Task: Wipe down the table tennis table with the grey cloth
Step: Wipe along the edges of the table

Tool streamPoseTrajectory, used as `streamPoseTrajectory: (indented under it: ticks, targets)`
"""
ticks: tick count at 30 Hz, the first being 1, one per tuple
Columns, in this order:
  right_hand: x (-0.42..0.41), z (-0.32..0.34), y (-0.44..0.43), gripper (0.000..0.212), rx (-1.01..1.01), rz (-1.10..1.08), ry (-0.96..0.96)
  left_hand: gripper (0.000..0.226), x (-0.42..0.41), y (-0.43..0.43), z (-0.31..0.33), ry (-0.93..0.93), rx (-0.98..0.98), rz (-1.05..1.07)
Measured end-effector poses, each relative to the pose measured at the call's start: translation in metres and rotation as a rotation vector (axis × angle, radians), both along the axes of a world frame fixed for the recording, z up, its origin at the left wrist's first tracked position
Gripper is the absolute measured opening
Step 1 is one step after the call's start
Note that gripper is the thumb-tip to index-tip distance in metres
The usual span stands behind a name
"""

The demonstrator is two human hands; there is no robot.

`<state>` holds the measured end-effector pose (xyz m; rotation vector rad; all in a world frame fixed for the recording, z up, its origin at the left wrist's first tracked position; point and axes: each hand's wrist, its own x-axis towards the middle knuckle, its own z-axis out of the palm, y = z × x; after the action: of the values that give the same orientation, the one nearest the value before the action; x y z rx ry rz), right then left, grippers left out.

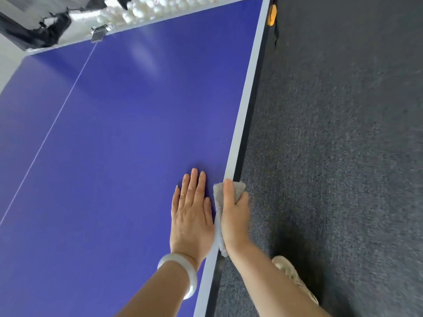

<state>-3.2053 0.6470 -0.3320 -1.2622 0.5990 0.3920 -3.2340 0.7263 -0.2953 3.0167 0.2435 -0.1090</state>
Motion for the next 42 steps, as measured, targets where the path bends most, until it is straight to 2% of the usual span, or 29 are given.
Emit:
streamPoseTrajectory:
  ticks: [4,6,12,15,20,25,29,32,36,39,42]
  targets:
    - [-0.047,-0.004,0.004,0.047,0.009,0.037,0.010,0.063,-0.001,-0.001,0.002,-0.024,-0.058,-0.007]
    - [-0.029,-0.006,0.003,0.047,0.025,0.083,0.025,0.059,-0.001,0.000,0.004,-0.041,-0.095,-0.003]
    - [0.048,-0.001,-0.010,0.062,0.038,0.018,-0.008,0.051,-0.002,0.002,0.002,-0.079,-0.128,-0.016]
    - [0.021,-0.004,-0.007,0.051,0.066,0.011,-0.007,0.051,-0.002,0.001,-0.001,-0.092,-0.124,-0.006]
    - [-0.099,-0.009,0.009,0.017,0.156,-0.014,-0.050,0.049,-0.002,0.001,-0.001,-0.115,-0.139,0.002]
    - [-0.067,-0.012,0.007,0.042,0.130,-0.011,-0.046,0.049,-0.003,0.003,-0.003,-0.132,-0.151,-0.004]
    - [-0.036,-0.015,-0.001,0.029,0.155,-0.010,-0.080,0.050,-0.003,0.003,-0.003,-0.134,-0.164,-0.005]
    - [-0.067,-0.016,0.005,0.033,0.179,-0.039,-0.051,0.049,-0.003,0.003,-0.004,-0.135,-0.138,-0.008]
    - [-0.163,-0.009,0.019,0.044,0.158,-0.052,-0.030,0.049,-0.003,0.003,-0.004,-0.124,-0.141,-0.001]
    - [-0.172,-0.015,0.022,0.050,0.149,-0.023,0.139,0.049,-0.002,0.004,-0.005,-0.132,-0.148,-0.007]
    - [-0.161,-0.018,0.020,0.061,0.108,0.017,0.206,0.049,-0.001,0.006,-0.007,-0.148,-0.175,-0.010]
